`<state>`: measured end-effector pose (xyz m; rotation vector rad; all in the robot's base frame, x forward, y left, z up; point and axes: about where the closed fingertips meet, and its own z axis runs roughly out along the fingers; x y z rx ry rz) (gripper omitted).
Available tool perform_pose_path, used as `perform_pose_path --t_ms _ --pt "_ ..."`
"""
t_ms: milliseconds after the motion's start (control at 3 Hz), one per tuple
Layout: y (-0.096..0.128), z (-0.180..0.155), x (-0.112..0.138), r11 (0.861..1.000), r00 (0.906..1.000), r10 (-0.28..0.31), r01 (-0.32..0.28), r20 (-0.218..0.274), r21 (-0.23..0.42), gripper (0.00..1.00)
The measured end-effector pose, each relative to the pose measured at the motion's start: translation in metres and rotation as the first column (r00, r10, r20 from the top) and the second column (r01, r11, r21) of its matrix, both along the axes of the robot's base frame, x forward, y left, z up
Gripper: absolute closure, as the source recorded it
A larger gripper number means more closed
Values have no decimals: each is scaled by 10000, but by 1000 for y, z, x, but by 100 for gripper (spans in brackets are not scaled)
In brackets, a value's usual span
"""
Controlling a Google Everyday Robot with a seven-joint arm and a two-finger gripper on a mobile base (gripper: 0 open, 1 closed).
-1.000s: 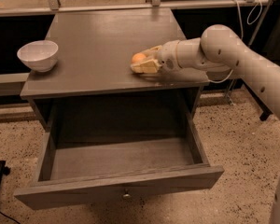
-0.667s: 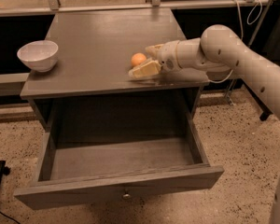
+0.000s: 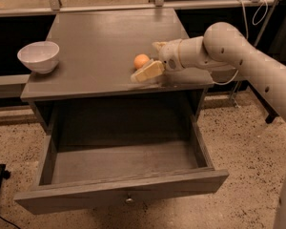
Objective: Pick orange from top drawer and place on counter
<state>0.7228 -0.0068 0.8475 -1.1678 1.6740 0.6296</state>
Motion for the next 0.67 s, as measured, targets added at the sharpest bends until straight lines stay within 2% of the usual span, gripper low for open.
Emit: perform_pose_path --t_ms 333,667 --pt "-20 32 -25 9976 9949 -490 531 878 -450 0" --pt "-29 53 -46 9940 9898 -721 814 1225 -732 0"
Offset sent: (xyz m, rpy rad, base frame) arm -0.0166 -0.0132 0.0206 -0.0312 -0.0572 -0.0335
